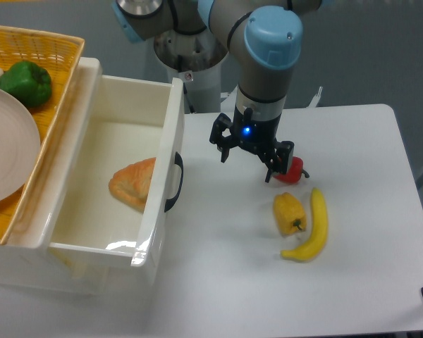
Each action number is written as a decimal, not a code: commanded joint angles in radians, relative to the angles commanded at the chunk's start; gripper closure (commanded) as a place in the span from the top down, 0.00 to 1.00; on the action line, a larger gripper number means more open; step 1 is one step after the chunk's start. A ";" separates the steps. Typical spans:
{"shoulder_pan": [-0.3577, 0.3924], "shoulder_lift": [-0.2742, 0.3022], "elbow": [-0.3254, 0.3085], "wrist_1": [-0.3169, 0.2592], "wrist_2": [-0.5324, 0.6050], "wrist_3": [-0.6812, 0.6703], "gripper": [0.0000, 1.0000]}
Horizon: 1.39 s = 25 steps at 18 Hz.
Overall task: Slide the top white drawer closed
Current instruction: 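Raise the open gripper away from the red pepper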
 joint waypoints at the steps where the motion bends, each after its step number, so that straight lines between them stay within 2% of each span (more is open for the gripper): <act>1: 0.000 -0.002 -0.002 0.002 0.005 0.002 1.00; 11: -0.005 -0.046 -0.018 0.006 0.011 -0.009 1.00; 15: -0.006 -0.075 -0.021 0.023 0.009 -0.158 1.00; 20: -0.009 -0.086 -0.034 0.022 0.009 -0.189 1.00; 23: -0.011 -0.078 -0.052 0.040 0.005 -0.302 1.00; 25: -0.014 -0.089 -0.060 0.057 0.014 -0.319 1.00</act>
